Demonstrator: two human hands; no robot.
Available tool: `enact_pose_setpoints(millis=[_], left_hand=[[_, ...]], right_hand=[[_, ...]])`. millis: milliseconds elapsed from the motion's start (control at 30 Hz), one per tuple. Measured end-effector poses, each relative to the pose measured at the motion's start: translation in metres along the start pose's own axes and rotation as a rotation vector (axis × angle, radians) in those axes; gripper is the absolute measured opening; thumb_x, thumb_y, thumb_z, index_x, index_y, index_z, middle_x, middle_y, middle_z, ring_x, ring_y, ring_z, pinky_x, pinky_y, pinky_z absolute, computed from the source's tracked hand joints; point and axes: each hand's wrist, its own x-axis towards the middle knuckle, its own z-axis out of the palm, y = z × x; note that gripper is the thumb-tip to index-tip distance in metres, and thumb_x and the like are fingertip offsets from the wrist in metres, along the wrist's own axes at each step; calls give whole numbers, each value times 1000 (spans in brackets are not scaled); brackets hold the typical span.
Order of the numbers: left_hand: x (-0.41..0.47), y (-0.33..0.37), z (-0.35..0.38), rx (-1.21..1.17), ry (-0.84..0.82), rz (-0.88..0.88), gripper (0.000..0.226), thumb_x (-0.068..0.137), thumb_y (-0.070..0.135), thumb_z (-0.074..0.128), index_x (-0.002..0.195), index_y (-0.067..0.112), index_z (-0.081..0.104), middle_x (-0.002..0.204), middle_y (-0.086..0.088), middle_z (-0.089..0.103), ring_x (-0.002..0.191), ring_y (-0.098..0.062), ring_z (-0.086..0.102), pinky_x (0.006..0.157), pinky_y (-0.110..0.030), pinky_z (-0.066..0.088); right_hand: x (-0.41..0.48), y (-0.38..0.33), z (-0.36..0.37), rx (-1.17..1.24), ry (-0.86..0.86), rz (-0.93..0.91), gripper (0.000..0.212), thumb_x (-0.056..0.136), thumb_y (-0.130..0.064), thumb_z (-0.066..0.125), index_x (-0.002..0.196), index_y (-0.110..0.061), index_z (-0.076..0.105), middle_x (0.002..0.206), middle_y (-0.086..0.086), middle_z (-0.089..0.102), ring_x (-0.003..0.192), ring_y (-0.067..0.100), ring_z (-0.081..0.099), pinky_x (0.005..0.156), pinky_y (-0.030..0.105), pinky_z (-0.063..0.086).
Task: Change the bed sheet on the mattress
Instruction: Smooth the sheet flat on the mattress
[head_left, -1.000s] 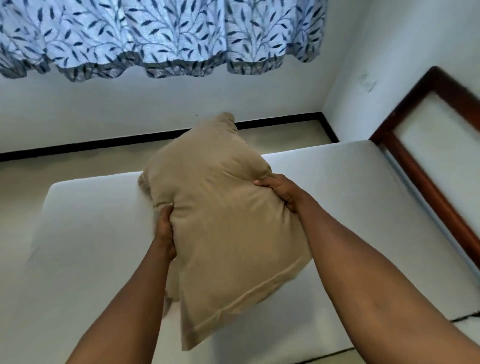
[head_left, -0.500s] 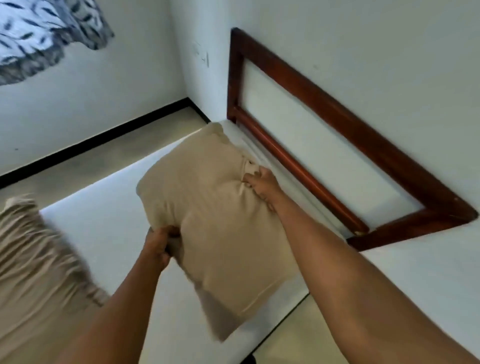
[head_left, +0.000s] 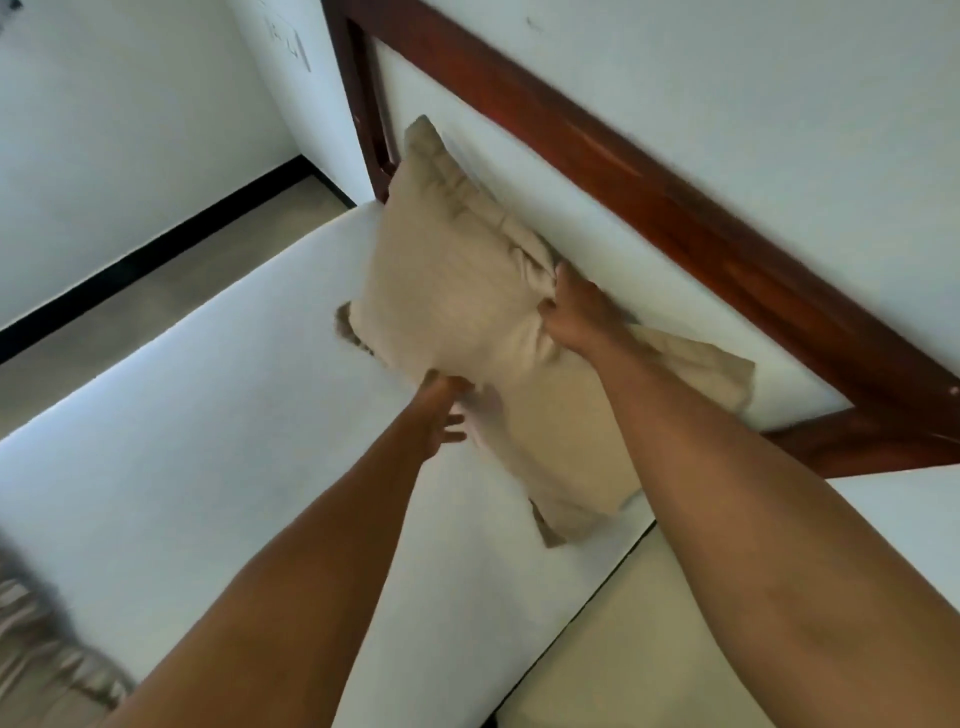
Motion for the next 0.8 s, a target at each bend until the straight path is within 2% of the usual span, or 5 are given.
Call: enact_pose_setpoints(millis=[100,200,300,400,800], left_hand=[[21,2,39,113,-161,35,60,95,24,61,148,37,36,148,-4,43,131,-39,44,108,-57,40],[26,-5,55,205,-191,42,77,92,22,61,157,42,23,149,-3,46,136,-31,44,111,-57,36],[21,-15,48,166,-117,59,65,85,26,67,144,37,43,140,-2,54,132,-30,49,110,-57,41],[11,-23,20,141,40,50,76,81,23,70,150,32,42,136,-5,59,128,-32,52,105,-54,46],[-68,-72,-143,334,321,-8,71,84,26,72,149,34,45,112,-3,70,103,-24,65,96,-44,55]], right_hand=[[6,20,28,-184,31,166,60,100,-19,50,155,-10,26,155,19,40,142,43,38,113,70,25],[9,40,42,-259,81,198,72,96,-26,56,157,-8,21,160,21,30,145,45,30,114,70,24],[-4,52,55,-275,136,99,77,98,-26,52,161,-6,12,168,19,13,152,43,16,119,64,18],[-32,52,71,-257,191,-17,79,100,-33,49,161,-4,9,169,19,7,156,38,6,122,61,11],[-149,-57,144,-214,-253,-242,72,102,-34,46,160,-8,13,169,17,6,156,34,8,121,63,15]])
